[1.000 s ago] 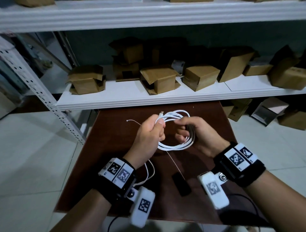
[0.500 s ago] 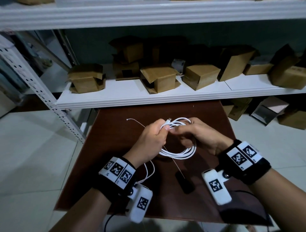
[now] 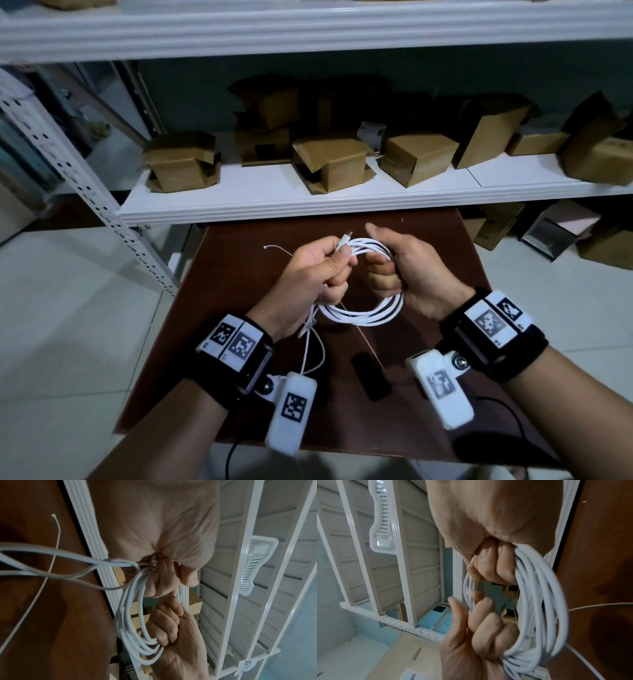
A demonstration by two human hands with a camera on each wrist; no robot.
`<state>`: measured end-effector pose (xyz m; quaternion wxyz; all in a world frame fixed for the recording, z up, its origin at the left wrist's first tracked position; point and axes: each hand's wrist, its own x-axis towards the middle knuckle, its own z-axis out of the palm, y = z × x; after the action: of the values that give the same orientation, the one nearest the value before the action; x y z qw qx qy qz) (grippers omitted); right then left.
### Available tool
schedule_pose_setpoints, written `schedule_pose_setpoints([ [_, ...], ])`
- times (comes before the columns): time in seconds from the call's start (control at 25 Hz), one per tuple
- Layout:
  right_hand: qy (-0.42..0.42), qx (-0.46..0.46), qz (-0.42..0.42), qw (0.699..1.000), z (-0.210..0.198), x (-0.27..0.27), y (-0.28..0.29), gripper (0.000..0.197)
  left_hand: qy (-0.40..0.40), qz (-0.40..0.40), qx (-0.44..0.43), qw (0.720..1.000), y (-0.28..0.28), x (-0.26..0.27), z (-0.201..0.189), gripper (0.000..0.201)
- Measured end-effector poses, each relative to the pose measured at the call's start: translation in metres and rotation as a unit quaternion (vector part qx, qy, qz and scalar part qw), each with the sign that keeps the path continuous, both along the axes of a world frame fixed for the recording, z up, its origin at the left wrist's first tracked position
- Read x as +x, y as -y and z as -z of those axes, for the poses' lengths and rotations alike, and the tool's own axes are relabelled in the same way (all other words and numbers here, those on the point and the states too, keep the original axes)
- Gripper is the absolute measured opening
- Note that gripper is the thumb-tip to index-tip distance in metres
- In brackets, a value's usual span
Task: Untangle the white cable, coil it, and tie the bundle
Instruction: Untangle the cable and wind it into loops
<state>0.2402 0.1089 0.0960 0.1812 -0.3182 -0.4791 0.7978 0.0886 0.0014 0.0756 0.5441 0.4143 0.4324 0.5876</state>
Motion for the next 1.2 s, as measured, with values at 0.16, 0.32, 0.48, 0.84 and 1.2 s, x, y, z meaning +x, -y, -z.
schedule_pose_setpoints([
  [0.16, 0.052, 0.006, -0.065, 0.996, -0.015, 0.012, -0.004, 0.050, 0.020, -0.003, -0.039, 0.999, 0.001, -0.007, -0.007, 0.040],
  [0.32, 0.037, 0.009, -0.134, 0.990, -0.005, 0.017, -0.010, 0.039, -0.098, -0.030, -0.034, 0.994, -0.001, 0.002, -0.001, 0.035],
  [0.48, 0.090, 0.082, -0.263, 0.957, -0.003, 0.020, -0.006, 0.028, -0.262, -0.025, -0.012, 0.965, -0.002, 0.009, 0.008, 0.036],
  [0.84, 0.116, 0.135, -0.246, 0.953, -0.015, 0.023, 0.001, 0.018, -0.266, 0.000, -0.029, 0.964, 0.008, 0.002, 0.006, 0.042],
  [1.2, 0.296, 0.254, -0.356, 0.849, 0.002, 0.020, 0.011, 0.024, -0.541, 0.048, -0.058, 0.837, 0.013, 0.039, 0.005, 0.041],
])
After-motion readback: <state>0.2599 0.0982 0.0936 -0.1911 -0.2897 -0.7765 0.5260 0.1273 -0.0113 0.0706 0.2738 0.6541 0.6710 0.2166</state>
